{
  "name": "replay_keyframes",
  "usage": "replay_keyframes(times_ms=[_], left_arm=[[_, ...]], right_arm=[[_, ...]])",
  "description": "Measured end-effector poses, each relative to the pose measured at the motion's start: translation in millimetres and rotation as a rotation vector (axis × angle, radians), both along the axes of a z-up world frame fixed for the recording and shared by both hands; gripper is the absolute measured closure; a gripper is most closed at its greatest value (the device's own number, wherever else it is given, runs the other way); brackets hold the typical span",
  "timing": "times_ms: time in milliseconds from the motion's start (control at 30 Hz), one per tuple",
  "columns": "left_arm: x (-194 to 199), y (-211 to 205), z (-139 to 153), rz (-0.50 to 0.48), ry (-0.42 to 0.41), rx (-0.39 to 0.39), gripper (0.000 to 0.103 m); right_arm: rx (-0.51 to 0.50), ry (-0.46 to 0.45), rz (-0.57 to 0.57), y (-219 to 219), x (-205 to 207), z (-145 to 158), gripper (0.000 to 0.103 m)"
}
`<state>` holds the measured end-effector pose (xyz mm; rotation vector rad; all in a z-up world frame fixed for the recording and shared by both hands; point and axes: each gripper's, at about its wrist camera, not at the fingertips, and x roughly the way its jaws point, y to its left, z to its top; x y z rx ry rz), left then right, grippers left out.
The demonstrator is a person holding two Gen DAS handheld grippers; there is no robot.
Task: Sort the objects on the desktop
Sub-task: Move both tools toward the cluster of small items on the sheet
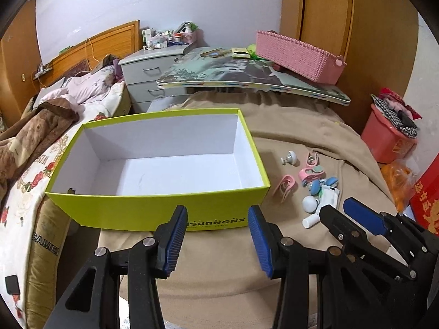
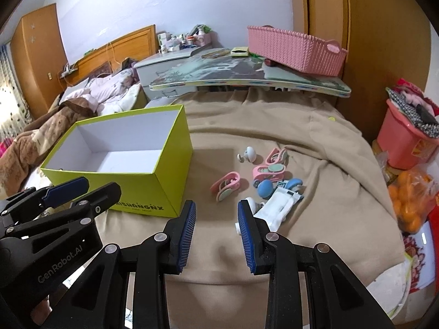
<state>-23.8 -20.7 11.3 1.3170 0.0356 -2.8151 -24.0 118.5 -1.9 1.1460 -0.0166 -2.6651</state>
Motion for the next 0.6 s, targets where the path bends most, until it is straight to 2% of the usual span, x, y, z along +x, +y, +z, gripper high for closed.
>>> replay_keyframes(times_ms=[200,333,467,600], left_arm=[[-0.2,5.5,-3.8,-0.031,-0.012,0.007,0.056],[-1.9,9.4,-10.9,-0.069,-0.035,0.076,0.056],[-1.5,17.7,-17.8,-0.097,-0.039,0.049,0.056],[-2.6,24.0,-23.1,-0.121,-0.048,0.059,0.056]], right_arm=[[-0.004,0.004,-0.006,6.4,0.7,-4.0,0.070],[0.018,-0.008,-0.032,20.2,1.8,-13.5,0.070],[0.037,-0.032,-0.073,40.8,3.0,-26.9,0.070],[0.033,-0.067,-0.117,61.7,0.3,-42.7,0.070]])
